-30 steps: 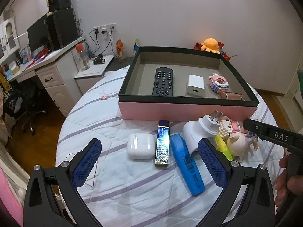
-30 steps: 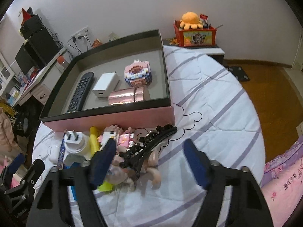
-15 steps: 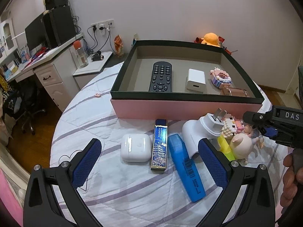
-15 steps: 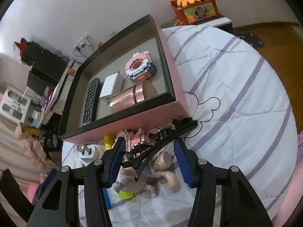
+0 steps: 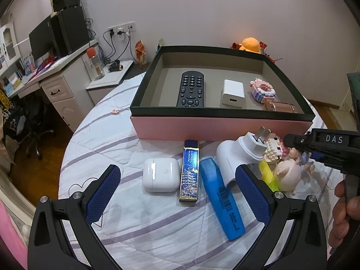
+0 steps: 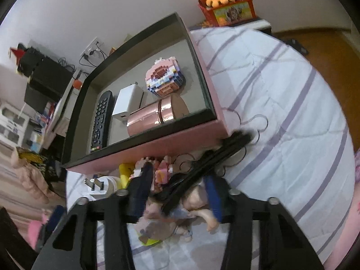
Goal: Organize rigid objects
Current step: 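Grasp the black hair clip with the right tool while the left tool grasps the white plug adapter, then carry the hair clip and plug adapter into the pink box and open both tools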
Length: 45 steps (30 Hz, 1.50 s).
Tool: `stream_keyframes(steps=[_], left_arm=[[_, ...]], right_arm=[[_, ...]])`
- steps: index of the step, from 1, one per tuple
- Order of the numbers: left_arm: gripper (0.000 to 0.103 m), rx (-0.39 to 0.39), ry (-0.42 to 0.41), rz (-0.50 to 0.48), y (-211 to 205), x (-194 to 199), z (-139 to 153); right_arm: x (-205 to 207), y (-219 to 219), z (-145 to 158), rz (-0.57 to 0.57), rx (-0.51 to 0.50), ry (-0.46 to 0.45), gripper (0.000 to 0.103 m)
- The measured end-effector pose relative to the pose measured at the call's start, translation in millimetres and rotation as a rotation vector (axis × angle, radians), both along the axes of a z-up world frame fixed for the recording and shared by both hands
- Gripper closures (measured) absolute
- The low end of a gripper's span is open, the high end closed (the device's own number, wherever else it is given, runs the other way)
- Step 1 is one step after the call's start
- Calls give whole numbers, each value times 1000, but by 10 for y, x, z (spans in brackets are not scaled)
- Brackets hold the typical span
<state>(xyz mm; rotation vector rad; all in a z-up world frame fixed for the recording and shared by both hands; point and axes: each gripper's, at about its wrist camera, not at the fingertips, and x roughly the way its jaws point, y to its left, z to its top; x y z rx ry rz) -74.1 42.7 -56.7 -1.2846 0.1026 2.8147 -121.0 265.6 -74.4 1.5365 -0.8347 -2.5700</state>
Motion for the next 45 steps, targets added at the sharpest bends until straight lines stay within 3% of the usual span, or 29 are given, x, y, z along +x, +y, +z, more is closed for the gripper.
stream_keyframes(steps=[1,19,24,33,35,37,38,40,45], left_arm=[[0,1,0,0,-3,1,-1],[0,37,15,-20,44,17,66],[0,90,-9,-72,186,-63,61],[0,61,-54,-110,502,-288,-139],[4,49,-74,-111,547,-352,-235],[19,88,-97,-125,526,-388,-311],[21,93,-82,-126,524,-372,-310],[43,118,-84,-146,519,-367,-314],[46,173,-85,-148,429,-360,-333]], right_arm=[[-5,2,-3,5,9,2,74],[384,-69,344,97,150,121,74],[471,-59,397,90,186,129,74],[487,-59,394,95,226,124,74],[482,-49,387,98,228,120,74],[482,-37,382,97,229,118,74],[482,-32,379,97,229,118,74],[480,-26,372,97,229,116,74],[482,-31,350,97,224,114,74]])
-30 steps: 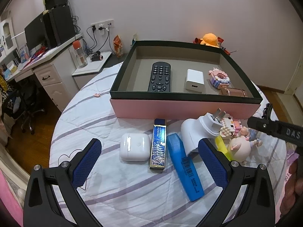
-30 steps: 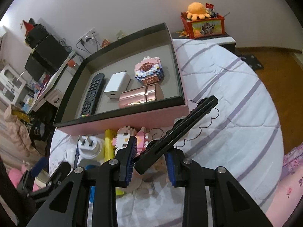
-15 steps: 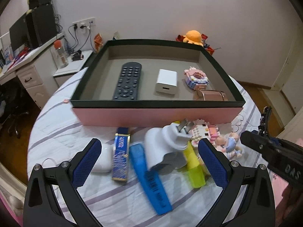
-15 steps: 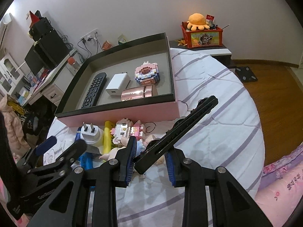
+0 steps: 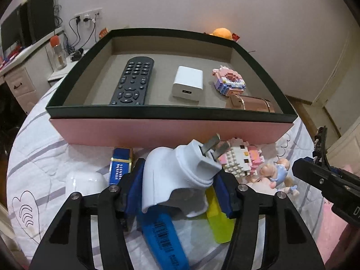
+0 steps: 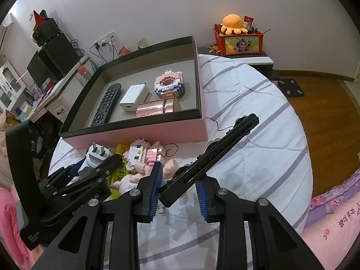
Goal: Organize rigid objects
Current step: 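Carry the hair clip and plug adapter into the pink box and open both tools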
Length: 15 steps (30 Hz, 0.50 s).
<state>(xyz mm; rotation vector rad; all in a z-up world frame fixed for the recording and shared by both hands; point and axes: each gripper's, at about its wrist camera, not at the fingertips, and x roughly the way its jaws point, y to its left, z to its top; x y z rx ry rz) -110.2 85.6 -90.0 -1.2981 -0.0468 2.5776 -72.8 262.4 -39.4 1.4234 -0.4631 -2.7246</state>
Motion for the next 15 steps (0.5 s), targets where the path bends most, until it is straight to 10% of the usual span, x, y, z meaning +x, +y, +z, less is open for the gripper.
stream_keyframes(steps=[15], left_arm=[[46,62,92,47,-445,375,514]], right_arm=[[113,-203,250,45,20,55,74]])
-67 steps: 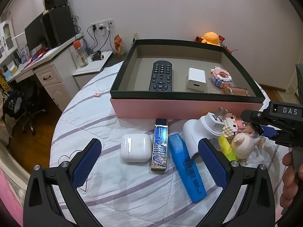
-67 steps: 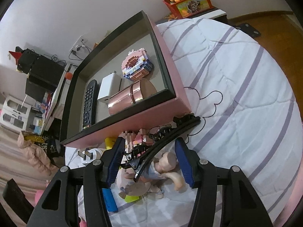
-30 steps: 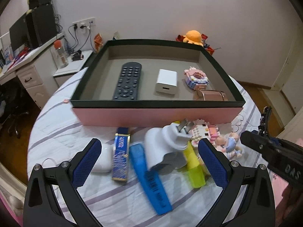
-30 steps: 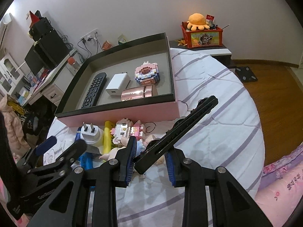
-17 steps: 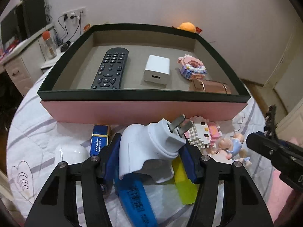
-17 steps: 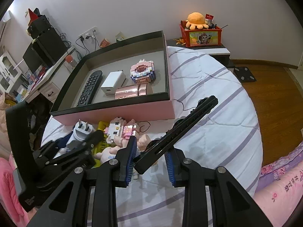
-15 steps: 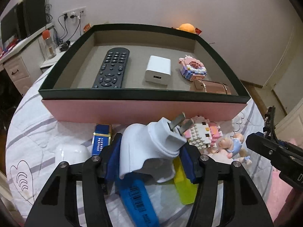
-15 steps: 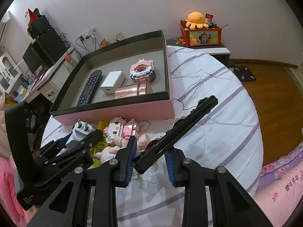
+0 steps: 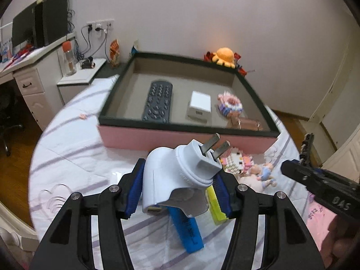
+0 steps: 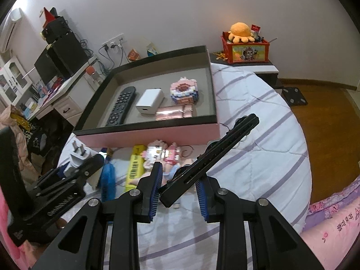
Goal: Organize rigid objects
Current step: 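Carry the hair clip and plug adapter into the pink box and open both tools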
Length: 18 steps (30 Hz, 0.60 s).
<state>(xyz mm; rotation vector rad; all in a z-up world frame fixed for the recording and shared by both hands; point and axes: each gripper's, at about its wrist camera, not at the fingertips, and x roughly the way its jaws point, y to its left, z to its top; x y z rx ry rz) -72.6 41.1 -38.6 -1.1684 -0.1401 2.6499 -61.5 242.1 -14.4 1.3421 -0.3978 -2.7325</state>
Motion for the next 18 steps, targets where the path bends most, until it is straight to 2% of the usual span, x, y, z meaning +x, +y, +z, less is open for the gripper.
stream_keyframes(steps=[5,10,14,18], left_arm=[[46,0,58,7,-134,-49,353],[46,-12,112,3,-165,-351,662],[46,-19,104,1,-123,-760,705],[46,-38,81,-1,-28,-1179,631]], right_arm=[[-76,-117,230,48,19,42,74],[-359,-247,566,99,91,109,74],[-779,-300,722,136,120,123,74],[-1215,-343,687,160,142,96,74]])
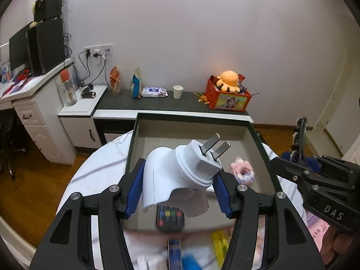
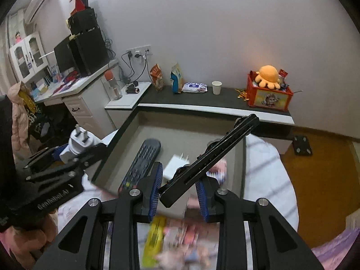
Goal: Organize rigid objects
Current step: 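Carry the hair clip and plug adapter into the pink box and open both tools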
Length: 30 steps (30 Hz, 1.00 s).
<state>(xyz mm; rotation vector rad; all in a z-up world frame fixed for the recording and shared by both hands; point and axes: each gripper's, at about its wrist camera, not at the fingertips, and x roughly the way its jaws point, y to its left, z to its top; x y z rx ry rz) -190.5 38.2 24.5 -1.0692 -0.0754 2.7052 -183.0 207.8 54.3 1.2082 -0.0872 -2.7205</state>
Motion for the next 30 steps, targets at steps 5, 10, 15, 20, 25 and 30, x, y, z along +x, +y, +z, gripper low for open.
stream_keyframes(steps=[5,10,15,20,25,30], left_arm=[[46,-18,-66,-14,138,-544,-237],[46,-43,-151,-26,242,-878,-549],[45,-72,-223,-37,330,-993,-774],[37,-105,-245,-19,316,-1004,-834],[4,-99,-203,34,141,-937,-679],[0,-66,-137,44,-6,-684,-448]], right_arm=[[-606,59,-347,3,14,-108,74],[-917,101,-715,9,21,-205,74],[-1100,76,-953,39,38,-285,73],[-1147,78,-1075,47,63,-344,71],[-1095,198,-1012,-1,37,-324,36],[-874,184,-845,3,20,-277,18]])
